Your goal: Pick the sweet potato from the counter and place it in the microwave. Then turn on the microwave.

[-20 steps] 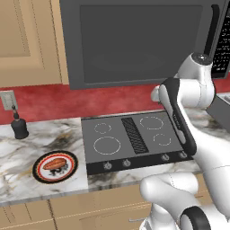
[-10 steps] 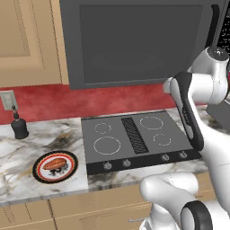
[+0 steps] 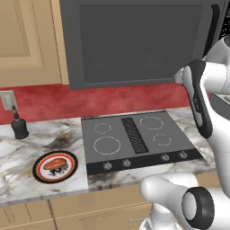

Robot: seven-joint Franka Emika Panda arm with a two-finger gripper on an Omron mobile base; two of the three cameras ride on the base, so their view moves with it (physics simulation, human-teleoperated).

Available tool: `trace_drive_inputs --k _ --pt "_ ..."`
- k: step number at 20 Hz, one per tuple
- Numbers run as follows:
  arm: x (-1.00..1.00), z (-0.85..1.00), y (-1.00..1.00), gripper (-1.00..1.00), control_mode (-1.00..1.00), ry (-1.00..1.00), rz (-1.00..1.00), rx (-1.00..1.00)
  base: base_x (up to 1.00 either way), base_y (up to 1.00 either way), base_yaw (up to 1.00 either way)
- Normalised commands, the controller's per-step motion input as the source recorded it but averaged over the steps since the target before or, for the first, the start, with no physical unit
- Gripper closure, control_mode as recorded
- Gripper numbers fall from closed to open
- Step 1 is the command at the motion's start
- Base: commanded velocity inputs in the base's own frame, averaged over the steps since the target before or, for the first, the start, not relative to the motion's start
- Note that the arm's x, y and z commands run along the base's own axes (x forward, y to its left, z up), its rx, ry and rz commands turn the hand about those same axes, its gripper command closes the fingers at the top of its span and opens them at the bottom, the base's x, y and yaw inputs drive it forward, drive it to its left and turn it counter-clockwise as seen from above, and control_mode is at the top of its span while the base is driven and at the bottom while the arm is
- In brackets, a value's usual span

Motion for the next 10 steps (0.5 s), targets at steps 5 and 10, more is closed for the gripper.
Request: trace_drive_inputs --k 5,10 --pt "0.25 0.18 -0.34 -1.00 -1.00 -0.05 0.00 0.00 0.00 0.00 0.00" --pt "0.26 0.18 -0.30 -1.00 -1.00 -0.10 0.00 0.00 0.00 0.00 0.00"
